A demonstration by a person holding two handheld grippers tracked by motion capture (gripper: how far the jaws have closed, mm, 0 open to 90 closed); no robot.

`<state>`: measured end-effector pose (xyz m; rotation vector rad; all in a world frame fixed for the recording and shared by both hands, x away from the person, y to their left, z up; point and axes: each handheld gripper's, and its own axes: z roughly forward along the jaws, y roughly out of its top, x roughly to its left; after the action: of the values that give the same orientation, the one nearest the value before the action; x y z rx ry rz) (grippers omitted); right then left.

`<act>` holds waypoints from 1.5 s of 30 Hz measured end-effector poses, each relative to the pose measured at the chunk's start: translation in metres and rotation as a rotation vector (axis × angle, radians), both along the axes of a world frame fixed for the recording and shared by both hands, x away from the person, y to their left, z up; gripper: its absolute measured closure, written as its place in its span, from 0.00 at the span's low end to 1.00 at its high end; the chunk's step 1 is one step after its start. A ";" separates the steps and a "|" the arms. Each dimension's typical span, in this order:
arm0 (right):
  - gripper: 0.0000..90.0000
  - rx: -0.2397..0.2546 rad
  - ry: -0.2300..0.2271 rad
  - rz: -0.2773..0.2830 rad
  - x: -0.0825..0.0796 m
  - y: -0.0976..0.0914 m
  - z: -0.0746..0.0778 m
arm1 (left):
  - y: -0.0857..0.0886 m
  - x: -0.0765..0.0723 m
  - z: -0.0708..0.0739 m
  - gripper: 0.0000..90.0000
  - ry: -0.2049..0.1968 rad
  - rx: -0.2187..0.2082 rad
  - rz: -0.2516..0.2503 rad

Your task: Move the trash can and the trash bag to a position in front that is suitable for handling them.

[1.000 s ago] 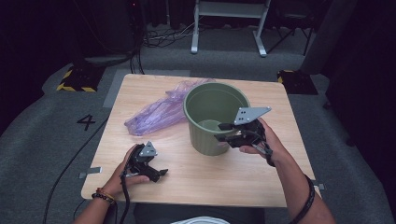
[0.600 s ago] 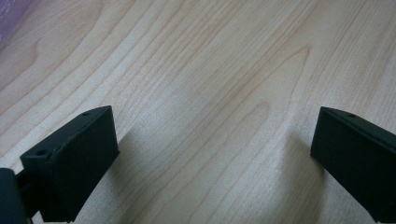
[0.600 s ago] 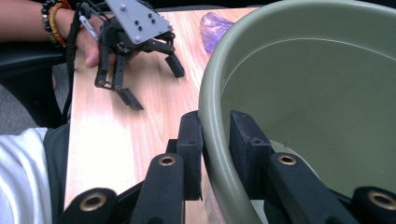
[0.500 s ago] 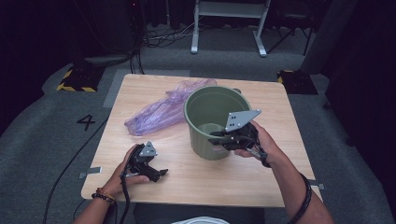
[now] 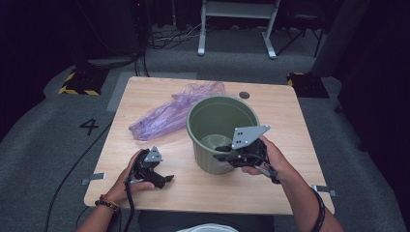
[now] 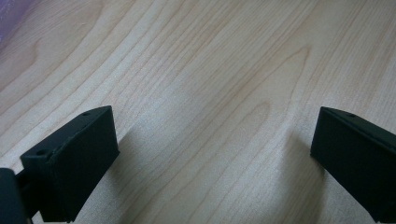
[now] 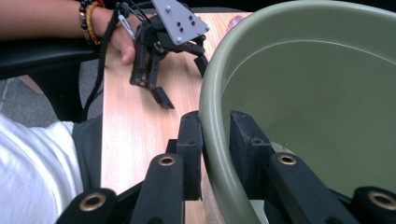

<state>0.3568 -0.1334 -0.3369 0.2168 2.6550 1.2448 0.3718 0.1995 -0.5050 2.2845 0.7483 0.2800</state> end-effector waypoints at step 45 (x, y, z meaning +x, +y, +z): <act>0.30 0.049 -0.100 -0.437 -0.002 -0.134 -0.044 | 0.016 -0.001 0.000 0.04 -0.012 -0.002 0.033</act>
<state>0.3550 -0.2677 -0.3812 0.6810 2.3208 1.1386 0.3708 0.2154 -0.5045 2.2682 0.7805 0.3084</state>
